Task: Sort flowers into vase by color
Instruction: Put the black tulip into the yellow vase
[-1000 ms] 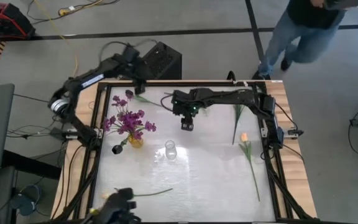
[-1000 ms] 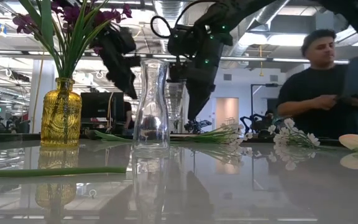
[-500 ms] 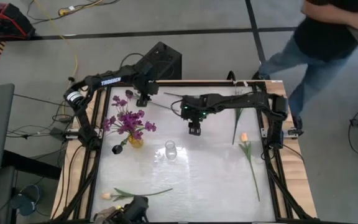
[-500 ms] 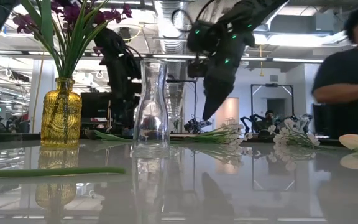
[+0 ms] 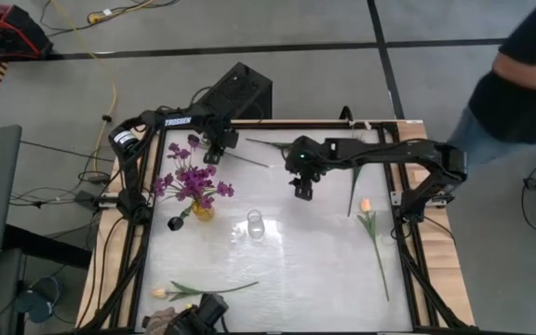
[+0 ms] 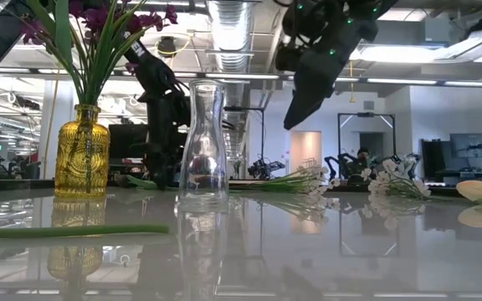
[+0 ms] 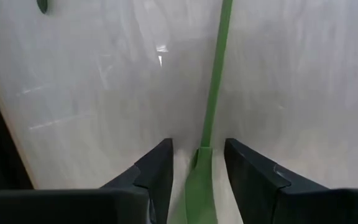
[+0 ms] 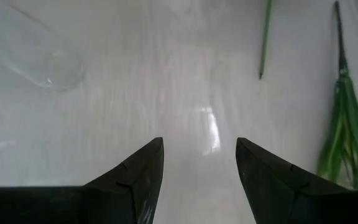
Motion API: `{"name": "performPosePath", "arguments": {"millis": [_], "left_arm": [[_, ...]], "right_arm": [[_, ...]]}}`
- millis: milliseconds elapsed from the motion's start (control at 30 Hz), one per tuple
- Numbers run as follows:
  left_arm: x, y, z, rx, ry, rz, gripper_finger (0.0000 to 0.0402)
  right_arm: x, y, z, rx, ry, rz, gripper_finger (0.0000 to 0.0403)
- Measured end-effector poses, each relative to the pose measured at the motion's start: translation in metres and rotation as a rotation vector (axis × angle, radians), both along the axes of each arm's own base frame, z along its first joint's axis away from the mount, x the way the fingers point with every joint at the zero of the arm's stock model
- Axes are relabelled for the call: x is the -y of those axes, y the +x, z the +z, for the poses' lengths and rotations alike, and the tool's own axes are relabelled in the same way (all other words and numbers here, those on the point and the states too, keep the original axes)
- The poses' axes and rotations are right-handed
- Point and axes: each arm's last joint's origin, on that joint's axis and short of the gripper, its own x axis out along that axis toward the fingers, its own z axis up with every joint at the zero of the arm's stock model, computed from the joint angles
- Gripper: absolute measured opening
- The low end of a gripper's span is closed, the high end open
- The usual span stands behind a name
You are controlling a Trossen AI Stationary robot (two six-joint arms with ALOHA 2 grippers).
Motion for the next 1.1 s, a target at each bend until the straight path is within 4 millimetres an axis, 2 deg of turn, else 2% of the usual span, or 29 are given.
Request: {"name": "performPosePath", "arguments": {"millis": [133, 267, 400, 500, 700, 800, 967, 1100], "left_arm": [[0.001, -0.001, -0.002, -0.027, -0.008, -0.001, 0.0095], [0.002, 0.0, -0.002, -0.055, 0.013, -0.003, 0.0017], [0.003, 0.003, 0.001, -0.07, 0.03, 0.022, 0.0005], [0.004, 0.01, 0.013, -0.07, 0.076, 0.054, 0.0002], [0.015, 0.022, 0.079, 0.031, 0.287, 0.047, 0.0001], [0.023, 0.021, 0.121, 0.138, 0.373, 0.068, 0.0], [0.043, 0.005, 0.192, 0.363, 0.453, 0.17, 0.0], [0.065, -0.016, 0.247, 0.58, 0.465, 0.277, 0.0]], "right_arm": [[-0.002, -0.007, 0.005, 0.016, 0.005, -0.013, 0.0225], [-0.005, -0.012, 0.008, 0.022, 0.007, -0.014, 0.0225], [-0.013, -0.015, 0.014, 0.039, 0.011, -0.007, 0.0225], [-0.02, -0.016, 0.018, 0.049, -0.002, 0.007, 0.0225], [-0.034, -0.017, 0.019, 0.022, -0.046, -0.009, 0.0225], [-0.039, -0.016, 0.019, 0.022, -0.05, 0.002, 0.0225], [-0.043, -0.015, 0.02, 0.033, -0.08, 0.0, 0.0225], [-0.044, -0.011, 0.022, 0.067, -0.137, 0.027, 0.0225]]}}
